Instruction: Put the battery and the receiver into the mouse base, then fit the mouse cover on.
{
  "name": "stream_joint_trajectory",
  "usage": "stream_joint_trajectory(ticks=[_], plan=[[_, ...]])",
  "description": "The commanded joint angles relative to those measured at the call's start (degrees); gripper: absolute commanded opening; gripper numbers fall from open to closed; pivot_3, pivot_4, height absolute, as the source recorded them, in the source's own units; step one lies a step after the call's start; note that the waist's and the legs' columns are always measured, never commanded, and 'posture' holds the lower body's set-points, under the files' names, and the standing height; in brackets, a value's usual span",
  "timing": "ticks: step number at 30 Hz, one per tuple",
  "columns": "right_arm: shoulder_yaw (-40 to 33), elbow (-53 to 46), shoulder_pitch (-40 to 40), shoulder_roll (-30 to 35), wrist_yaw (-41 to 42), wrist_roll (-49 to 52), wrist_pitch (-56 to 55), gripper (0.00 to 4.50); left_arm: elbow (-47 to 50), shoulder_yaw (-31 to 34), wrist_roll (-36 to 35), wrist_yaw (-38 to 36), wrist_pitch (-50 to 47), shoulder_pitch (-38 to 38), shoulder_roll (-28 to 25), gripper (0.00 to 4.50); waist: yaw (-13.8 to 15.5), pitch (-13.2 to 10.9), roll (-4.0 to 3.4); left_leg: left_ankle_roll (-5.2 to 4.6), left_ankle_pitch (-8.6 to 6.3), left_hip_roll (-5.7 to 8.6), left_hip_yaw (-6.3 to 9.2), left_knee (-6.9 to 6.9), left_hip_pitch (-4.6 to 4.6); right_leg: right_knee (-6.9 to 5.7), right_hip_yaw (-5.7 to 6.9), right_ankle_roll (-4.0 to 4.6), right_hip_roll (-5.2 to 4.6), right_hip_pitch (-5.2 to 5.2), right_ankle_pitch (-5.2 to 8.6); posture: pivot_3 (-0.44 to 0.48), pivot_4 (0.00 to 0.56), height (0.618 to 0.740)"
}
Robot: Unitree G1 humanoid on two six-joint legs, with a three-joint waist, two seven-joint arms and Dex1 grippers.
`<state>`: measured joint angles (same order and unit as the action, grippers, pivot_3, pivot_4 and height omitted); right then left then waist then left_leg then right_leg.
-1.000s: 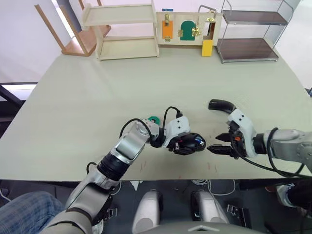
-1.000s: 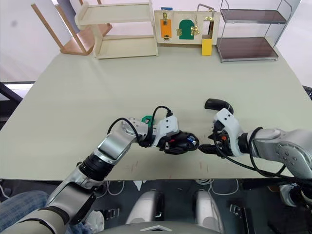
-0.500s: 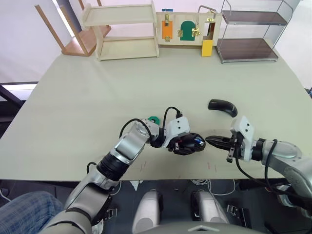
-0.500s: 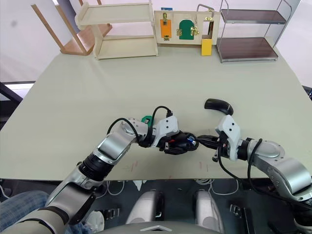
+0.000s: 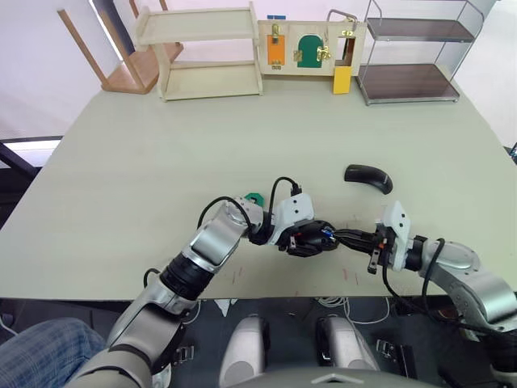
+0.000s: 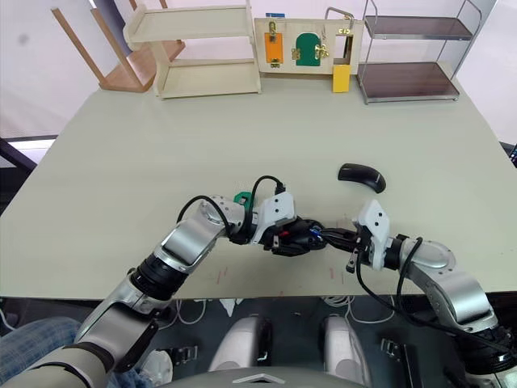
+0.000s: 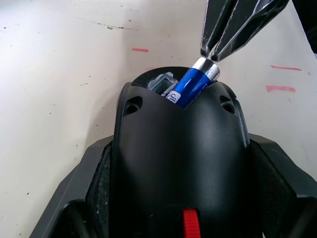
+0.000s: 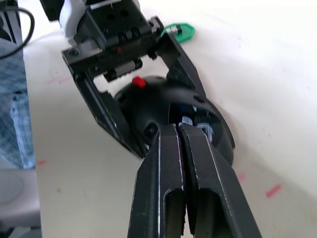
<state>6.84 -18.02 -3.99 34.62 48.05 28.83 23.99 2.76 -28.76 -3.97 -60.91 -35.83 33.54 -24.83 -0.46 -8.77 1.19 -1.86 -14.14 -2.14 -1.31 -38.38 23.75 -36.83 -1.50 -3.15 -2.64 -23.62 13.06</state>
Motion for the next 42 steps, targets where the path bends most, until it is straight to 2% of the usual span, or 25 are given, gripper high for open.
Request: stream_joint_trajectory(ticks=[1, 15, 26, 42], plan=[[-0.3, 0.5, -1.0, -1.0, 0.9, -1.1, -2.0, 0.08, -0.7, -1.7, 0.2, -0.4, -1.1, -1.0, -0.2, 2.99, 0.0, 0.0, 0.00, 0.00, 0.00, 0.00, 0.00, 0.00, 0.00, 0.00, 0.00, 0.00, 0.00, 0.00, 0.00, 0.000, 0.150, 0.740], [1.1, 4.5, -0.4, -4.4, 3.0, -4.4, -5.4, 0.08, 1.0, -1.5, 0.1, -0.1, -2.4, -2.1, -1.6, 2.99, -0.2, 0.0, -0.01, 0.00, 0.00, 0.00, -0.02, 0.00, -0.04, -0.04, 0.00, 0.00, 0.03, 0.02, -0.02, 0.000, 0.150, 0.740], [3.1, 12.1, 0.7, -8.0, 4.6, -7.5, -11.6, 0.08, 3.2, -0.9, -0.9, 0.1, -5.3, -2.5, -3.0, 2.99, -0.5, 0.1, -0.03, 0.00, 0.00, -0.06, -0.03, 0.00, -0.17, -0.13, -0.04, 0.02, 0.12, 0.06, -0.01, 0.000, 0.150, 0.740], [6.3, 23.0, -0.1, -9.5, 8.1, -13.0, -21.5, 0.08, 2.9, -0.8, -1.3, 0.6, -6.3, -2.0, -2.9, 2.99, -0.5, 0.2, -0.08, 0.01, -0.01, -0.13, -0.02, 0.14, -0.97, -0.19, -0.15, 0.04, 0.20, 0.64, 0.22, 0.000, 0.150, 0.740]])
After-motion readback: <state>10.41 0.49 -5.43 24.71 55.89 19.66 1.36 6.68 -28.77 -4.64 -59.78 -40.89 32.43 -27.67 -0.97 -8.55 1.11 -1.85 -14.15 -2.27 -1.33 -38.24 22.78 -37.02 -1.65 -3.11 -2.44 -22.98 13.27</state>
